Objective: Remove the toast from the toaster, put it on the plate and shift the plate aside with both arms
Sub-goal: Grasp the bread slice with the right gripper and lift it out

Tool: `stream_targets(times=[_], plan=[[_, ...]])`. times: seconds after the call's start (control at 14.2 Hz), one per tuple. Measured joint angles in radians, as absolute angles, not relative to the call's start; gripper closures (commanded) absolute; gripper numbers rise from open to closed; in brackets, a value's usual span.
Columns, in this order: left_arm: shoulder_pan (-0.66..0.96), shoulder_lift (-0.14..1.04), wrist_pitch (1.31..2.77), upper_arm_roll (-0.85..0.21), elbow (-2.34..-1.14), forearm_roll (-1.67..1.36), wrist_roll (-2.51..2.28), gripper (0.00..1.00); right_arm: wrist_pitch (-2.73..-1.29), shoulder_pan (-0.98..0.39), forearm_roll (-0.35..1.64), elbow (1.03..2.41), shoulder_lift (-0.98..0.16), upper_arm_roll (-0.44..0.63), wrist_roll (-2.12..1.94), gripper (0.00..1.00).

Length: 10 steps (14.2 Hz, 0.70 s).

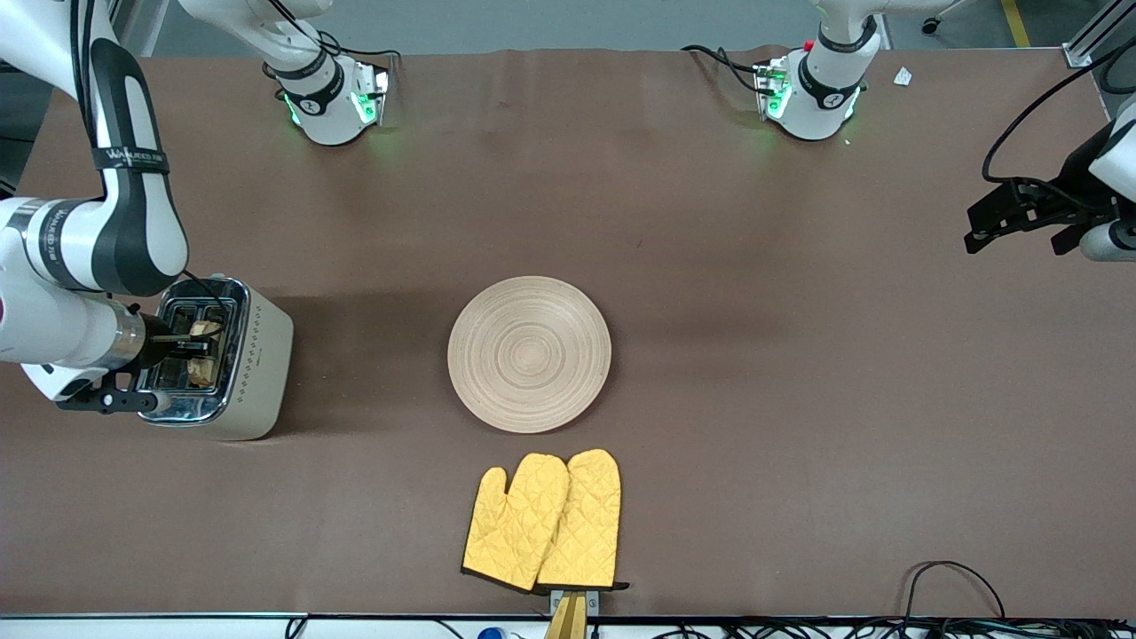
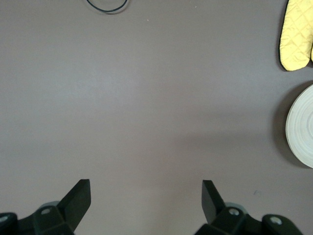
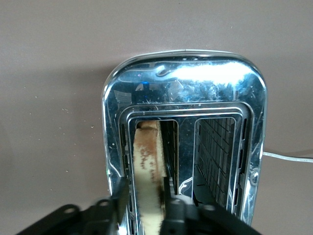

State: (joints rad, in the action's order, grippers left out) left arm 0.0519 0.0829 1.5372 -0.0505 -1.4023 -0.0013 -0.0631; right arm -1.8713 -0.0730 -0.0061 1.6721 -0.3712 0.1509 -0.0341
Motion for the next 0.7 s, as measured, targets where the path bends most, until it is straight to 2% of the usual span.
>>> stream_targets(times=[0.42,0.7], plan=[[0.052,0.102,1.569,-0.050,-1.402,-0.001,-0.063,0.00,-1.859,-0.073,-0.006,1.655,-0.367,0.152,-0.034,0.90],[0.052,0.108,1.572,-0.050,-1.402,-0.001,-0.063,0.00,-1.736,-0.073,-0.006,1.588,-0.309,0.154,-0.034,0.89]])
